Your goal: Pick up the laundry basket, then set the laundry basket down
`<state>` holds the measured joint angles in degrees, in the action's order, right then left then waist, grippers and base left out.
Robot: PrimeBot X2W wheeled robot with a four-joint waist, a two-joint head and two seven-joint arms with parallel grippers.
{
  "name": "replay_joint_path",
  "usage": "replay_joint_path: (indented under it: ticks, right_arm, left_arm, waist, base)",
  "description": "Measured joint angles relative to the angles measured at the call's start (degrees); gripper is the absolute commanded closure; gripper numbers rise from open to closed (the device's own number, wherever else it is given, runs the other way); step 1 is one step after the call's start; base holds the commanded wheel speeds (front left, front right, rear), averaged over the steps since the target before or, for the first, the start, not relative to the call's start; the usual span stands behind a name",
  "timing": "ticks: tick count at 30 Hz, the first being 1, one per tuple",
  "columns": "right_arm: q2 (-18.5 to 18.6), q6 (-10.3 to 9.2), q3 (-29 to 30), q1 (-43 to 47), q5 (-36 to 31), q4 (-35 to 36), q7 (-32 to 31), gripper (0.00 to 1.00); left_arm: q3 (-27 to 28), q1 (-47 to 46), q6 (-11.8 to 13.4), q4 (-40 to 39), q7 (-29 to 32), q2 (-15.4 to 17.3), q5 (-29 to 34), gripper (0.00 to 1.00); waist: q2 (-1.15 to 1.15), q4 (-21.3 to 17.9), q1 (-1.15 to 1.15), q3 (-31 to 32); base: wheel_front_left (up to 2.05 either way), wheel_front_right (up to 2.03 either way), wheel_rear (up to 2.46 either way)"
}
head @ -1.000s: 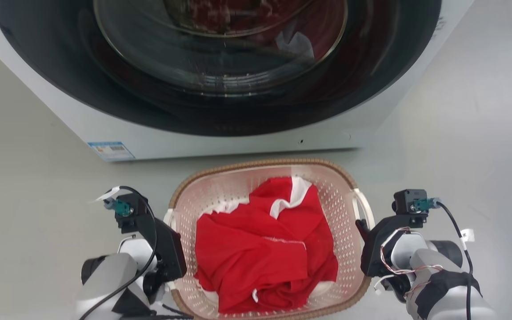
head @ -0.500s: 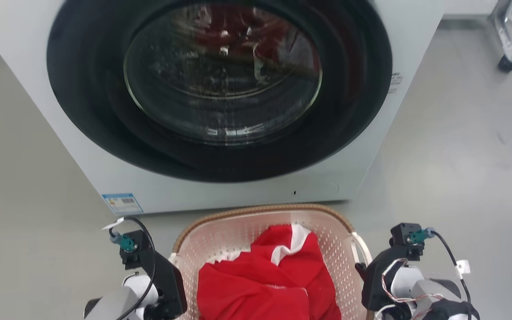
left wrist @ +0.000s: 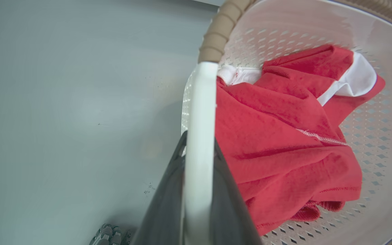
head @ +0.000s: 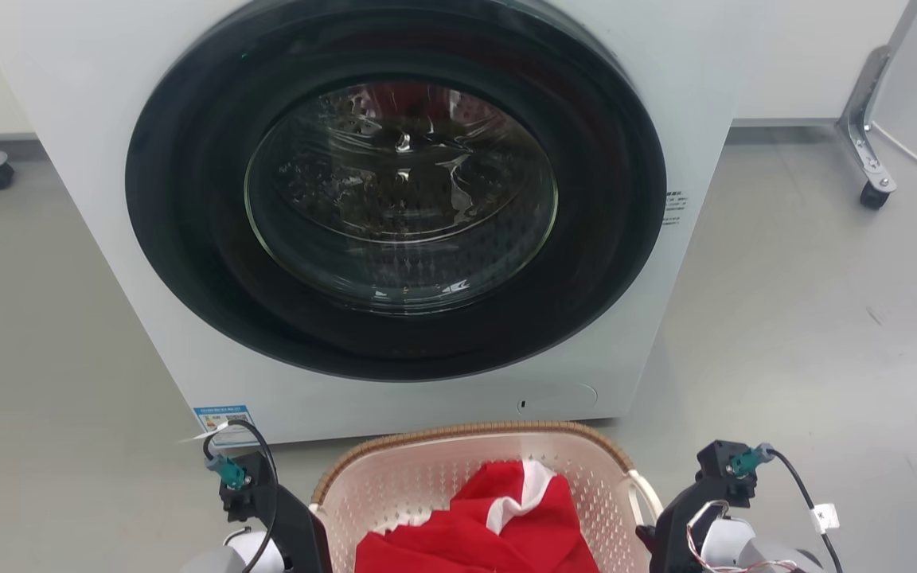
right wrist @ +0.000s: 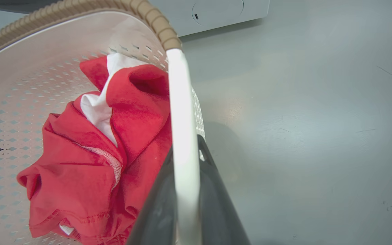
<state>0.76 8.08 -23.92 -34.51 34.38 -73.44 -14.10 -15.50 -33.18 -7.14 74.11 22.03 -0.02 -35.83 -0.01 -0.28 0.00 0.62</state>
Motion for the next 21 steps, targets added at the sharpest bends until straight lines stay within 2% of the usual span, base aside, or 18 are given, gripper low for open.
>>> replay_joint_path:
  ticks: [21]
  right_arm:
    - [-0.1, -0.01, -0.8, 3.5, 3.3, 0.9, -3.1, 1.00]
  left_arm:
    - [0.0, 3.2, 0.6, 0.0, 2.7, 0.1, -0.4, 1.00]
  waist:
    - [0.01, -0.1, 0.00, 2.8]
  base:
    - [0.00, 0.00, 0.00]
